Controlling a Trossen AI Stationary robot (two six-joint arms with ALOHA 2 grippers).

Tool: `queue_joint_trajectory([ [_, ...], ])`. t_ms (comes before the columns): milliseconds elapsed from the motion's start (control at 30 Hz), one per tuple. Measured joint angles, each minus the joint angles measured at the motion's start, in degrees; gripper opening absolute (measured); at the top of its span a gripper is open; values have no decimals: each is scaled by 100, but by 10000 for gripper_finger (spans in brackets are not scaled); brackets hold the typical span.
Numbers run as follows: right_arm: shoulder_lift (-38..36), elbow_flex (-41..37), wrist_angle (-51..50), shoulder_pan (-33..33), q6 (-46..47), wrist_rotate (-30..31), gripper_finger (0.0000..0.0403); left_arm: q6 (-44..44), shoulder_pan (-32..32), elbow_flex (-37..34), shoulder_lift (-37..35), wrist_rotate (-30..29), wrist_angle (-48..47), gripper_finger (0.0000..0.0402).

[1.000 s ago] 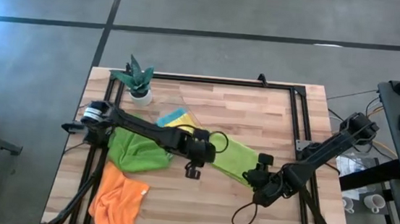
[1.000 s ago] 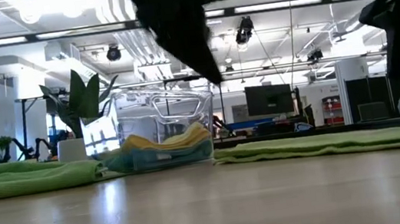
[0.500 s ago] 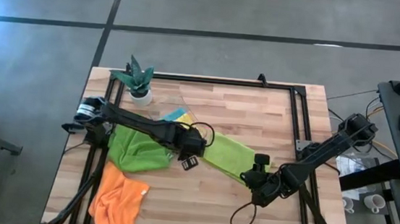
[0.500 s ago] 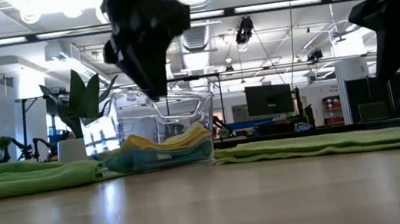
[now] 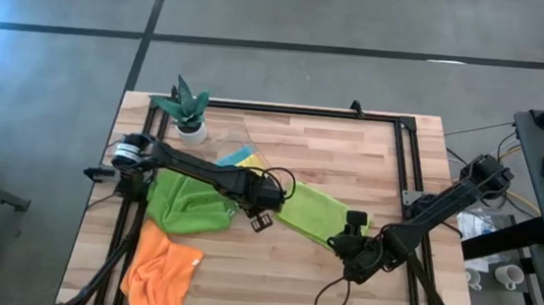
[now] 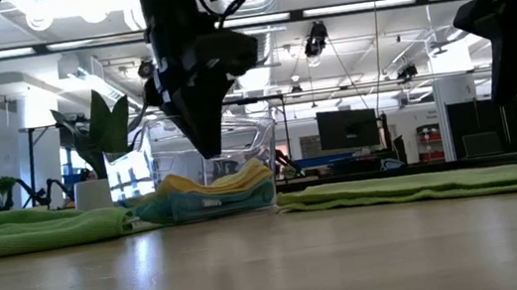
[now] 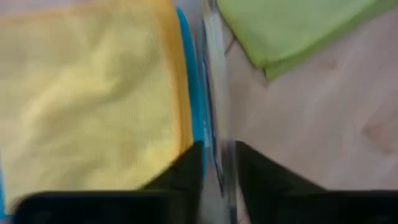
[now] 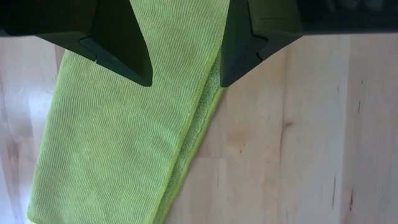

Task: Fold microfiber towels
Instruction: Fold the light green microfiber cloth

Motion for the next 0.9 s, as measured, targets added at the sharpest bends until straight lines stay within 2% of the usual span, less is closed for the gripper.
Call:
queue_joint_trajectory([
  [33,0,0,-21,12,0,0,187,128,-4,-7,43,17,1,39],
  [100,0,0,-51,18,0,0,187,415,1,-3,89,40,5,13],
  [300,0,0,-76,20,-2,0,187,1486,-37,226,78,278,-49,2],
  [533,0,0,-84,20,-1,-1,187,2725,7,419,18,258,-680,1],
  [900,-2,-2,-79,169,66,-24,187,3375,554,107,5,-345,-806,0],
])
